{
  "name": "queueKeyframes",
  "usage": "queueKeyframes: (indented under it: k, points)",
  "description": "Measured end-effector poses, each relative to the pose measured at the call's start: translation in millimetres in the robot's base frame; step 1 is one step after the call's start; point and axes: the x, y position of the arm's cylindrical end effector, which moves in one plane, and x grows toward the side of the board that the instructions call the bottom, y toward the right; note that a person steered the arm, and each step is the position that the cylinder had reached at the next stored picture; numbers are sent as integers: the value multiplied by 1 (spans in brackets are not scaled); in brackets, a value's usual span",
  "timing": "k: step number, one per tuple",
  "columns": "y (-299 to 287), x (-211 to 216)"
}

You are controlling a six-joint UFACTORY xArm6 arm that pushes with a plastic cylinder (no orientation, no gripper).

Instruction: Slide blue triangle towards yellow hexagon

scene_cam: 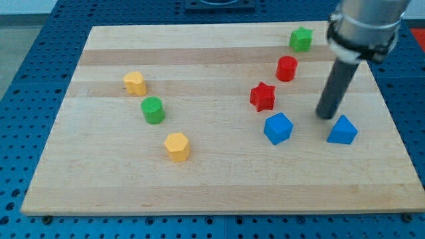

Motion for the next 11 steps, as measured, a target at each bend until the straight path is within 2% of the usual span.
queueKeyframes:
  k: [1,3,4,5,6,7,8,9,10,11]
  points:
    - [-14,26]
    - [-74,34]
    - [-25,34]
    - [74,34]
    - [124,38]
    - [124,57]
    - [182,62]
    - [188,51]
    - [140,28]
    - [128,24]
